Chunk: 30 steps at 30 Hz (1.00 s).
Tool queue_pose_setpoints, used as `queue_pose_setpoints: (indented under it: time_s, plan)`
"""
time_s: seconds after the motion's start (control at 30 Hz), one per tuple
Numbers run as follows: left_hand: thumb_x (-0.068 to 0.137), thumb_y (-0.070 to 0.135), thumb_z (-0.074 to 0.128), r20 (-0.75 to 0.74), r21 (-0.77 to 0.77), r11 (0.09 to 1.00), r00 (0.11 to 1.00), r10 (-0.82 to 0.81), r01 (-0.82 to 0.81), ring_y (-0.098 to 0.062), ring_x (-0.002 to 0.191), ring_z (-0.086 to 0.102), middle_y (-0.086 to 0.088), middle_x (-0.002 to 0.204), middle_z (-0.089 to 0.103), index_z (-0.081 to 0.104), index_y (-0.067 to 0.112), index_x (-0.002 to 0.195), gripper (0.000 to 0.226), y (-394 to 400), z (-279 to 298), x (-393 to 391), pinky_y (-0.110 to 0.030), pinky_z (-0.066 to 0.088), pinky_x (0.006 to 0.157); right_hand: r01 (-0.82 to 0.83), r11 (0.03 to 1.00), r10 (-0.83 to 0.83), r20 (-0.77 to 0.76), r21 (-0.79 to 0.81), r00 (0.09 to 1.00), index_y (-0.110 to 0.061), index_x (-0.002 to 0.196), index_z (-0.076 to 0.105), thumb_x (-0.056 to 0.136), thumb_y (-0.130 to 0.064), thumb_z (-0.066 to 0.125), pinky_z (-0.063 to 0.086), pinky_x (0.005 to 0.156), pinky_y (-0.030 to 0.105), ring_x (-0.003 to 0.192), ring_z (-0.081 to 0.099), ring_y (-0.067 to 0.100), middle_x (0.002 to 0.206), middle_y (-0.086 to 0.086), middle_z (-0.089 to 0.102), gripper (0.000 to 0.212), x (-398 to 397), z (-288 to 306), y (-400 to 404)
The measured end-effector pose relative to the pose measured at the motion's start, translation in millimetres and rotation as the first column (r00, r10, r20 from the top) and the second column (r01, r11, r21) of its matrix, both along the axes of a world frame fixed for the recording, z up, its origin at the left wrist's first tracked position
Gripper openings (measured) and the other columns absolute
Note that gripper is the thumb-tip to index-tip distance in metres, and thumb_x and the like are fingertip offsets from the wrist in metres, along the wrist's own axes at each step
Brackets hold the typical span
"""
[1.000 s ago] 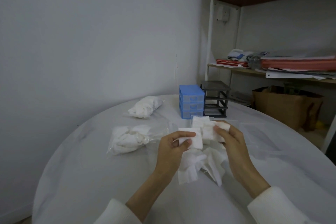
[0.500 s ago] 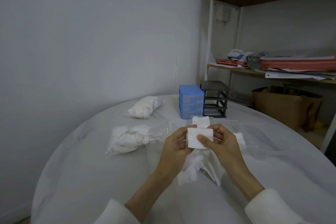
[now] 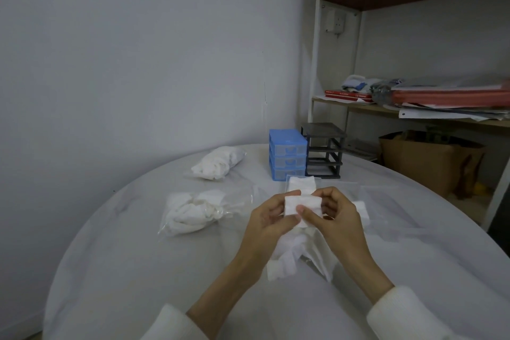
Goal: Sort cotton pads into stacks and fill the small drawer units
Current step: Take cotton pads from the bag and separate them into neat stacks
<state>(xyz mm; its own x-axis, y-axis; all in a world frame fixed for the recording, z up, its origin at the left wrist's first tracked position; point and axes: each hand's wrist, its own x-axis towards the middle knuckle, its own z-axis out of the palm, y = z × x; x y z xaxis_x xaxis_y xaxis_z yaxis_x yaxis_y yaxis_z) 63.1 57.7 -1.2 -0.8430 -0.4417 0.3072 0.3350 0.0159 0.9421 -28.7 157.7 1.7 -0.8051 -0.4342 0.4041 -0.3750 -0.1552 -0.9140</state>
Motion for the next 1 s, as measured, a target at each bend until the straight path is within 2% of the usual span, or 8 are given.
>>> queue_pose_setpoints:
  time_s: [0.1, 0.23, 0.37, 0.43, 0.53, 0.67, 0.77, 1.0]
  plan:
    - [0.09, 0.009, 0.057, 0.0, 0.023, 0.999, 1.0, 0.029, -0.029, -0.026, 0.099, 0.067, -0.009, 0.106, 0.071, 0.063, 0.01, 0.115, 0.026, -0.1, -0.4, -0.5, -0.037, 0.054, 0.087, 0.006, 1.0, -0.006, -0.005, 0.017, 1.0, -0.021, 0.088, 0.055, 0.071, -0.011, 0.078, 0.049, 0.06, 0.014, 0.078, 0.061, 0.015, 0.086, 0.003, 0.064, 0.031, 0.6, -0.5, 0.3]
    - [0.091, 0.003, 0.053, 0.001, 0.102, 0.994, 0.999, 0.049, -0.049, -0.023, 0.094, 0.069, -0.009, 0.1, 0.073, 0.065, 0.012, 0.107, 0.022, -3.1, -1.5, -2.4, -0.031, 0.057, 0.078, 0.029, 0.999, -0.03, 0.05, 0.017, 0.998, -0.027, 0.091, 0.047, 0.072, -0.013, 0.078, 0.048, 0.062, 0.015, 0.084, 0.056, 0.01, 0.095, -0.004, 0.057, 0.039, 1.8, 0.4, 0.1]
    - [0.09, 0.0, 0.054, -0.012, 0.174, 0.982, 0.997, 0.083, -0.079, -0.016, 0.079, 0.068, -0.004, 0.084, 0.073, 0.059, 0.012, 0.098, 0.016, -6.0, 0.7, -2.0, -0.022, 0.054, 0.064, -0.089, 0.992, 0.103, 0.169, -0.087, 0.98, -0.02, 0.084, 0.042, 0.081, -0.002, 0.067, 0.05, 0.058, 0.014, 0.074, 0.058, 0.012, 0.091, 0.002, 0.06, 0.031, -2.4, 2.5, 0.0]
    - [0.091, -0.001, 0.053, -0.022, 0.185, 0.979, 0.996, 0.091, -0.085, -0.013, 0.072, 0.067, -0.002, 0.078, 0.072, 0.049, 0.013, 0.093, 0.015, -5.4, 1.5, 0.2, -0.021, 0.053, 0.061, -0.14, 0.989, 0.144, 0.094, -0.055, 0.985, -0.015, 0.078, 0.043, 0.082, 0.001, 0.064, 0.05, 0.06, 0.021, 0.071, 0.056, 0.014, 0.084, 0.004, 0.059, 0.026, -4.4, 1.8, 0.5]
    - [0.092, -0.003, 0.051, -0.028, 0.136, 0.986, 0.994, 0.103, -0.098, -0.011, 0.068, 0.065, 0.0, 0.071, 0.068, 0.041, 0.011, 0.083, 0.019, -6.3, 3.0, 3.4, -0.02, 0.051, 0.058, -0.167, 0.986, 0.167, -0.02, 0.004, 0.986, -0.008, 0.071, 0.055, 0.083, 0.008, 0.059, 0.044, 0.065, 0.015, 0.07, 0.056, 0.005, 0.074, -0.002, 0.059, 0.02, -4.4, 0.5, 1.0]
    - [0.089, -0.01, 0.047, -0.009, 0.026, 0.986, 0.986, 0.165, -0.165, -0.012, 0.068, 0.06, 0.002, 0.067, 0.062, 0.057, 0.01, 0.065, 0.032, -9.4, 2.1, 1.9, -0.02, 0.05, 0.06, -0.166, 0.984, 0.17, -0.072, 0.059, 0.983, -0.015, 0.077, 0.069, 0.086, 0.005, 0.057, 0.044, 0.067, 0.008, 0.076, 0.06, -0.006, 0.078, -0.015, 0.069, 0.025, -4.8, -1.4, 1.3]
    - [0.089, -0.011, 0.044, -0.007, -0.022, 0.98, 0.98, 0.198, -0.198, -0.007, 0.07, 0.065, 0.007, 0.07, 0.07, 0.07, 0.009, 0.074, 0.037, -8.4, 3.1, 2.8, -0.018, 0.051, 0.062, -0.157, 0.982, 0.167, -0.089, 0.106, 0.982, -0.019, 0.079, 0.07, 0.087, 0.006, 0.055, 0.044, 0.068, 0.005, 0.079, 0.06, -0.007, 0.086, -0.016, 0.069, 0.03, -4.2, -2.5, 1.2]
    - [0.088, -0.014, 0.04, -0.013, -0.017, 0.945, 0.945, 0.326, -0.326, -0.005, 0.079, 0.065, 0.0, 0.084, 0.069, 0.073, 0.006, 0.076, 0.041, -24.3, 4.8, 5.3, -0.015, 0.05, 0.069, -0.25, 0.91, 0.295, -0.092, 0.331, 0.951, -0.027, 0.082, 0.07, 0.081, -0.002, 0.066, 0.04, 0.079, 0.008, 0.094, 0.056, -0.007, 0.099, -0.017, 0.065, 0.026, -3.1, -0.4, 5.3]
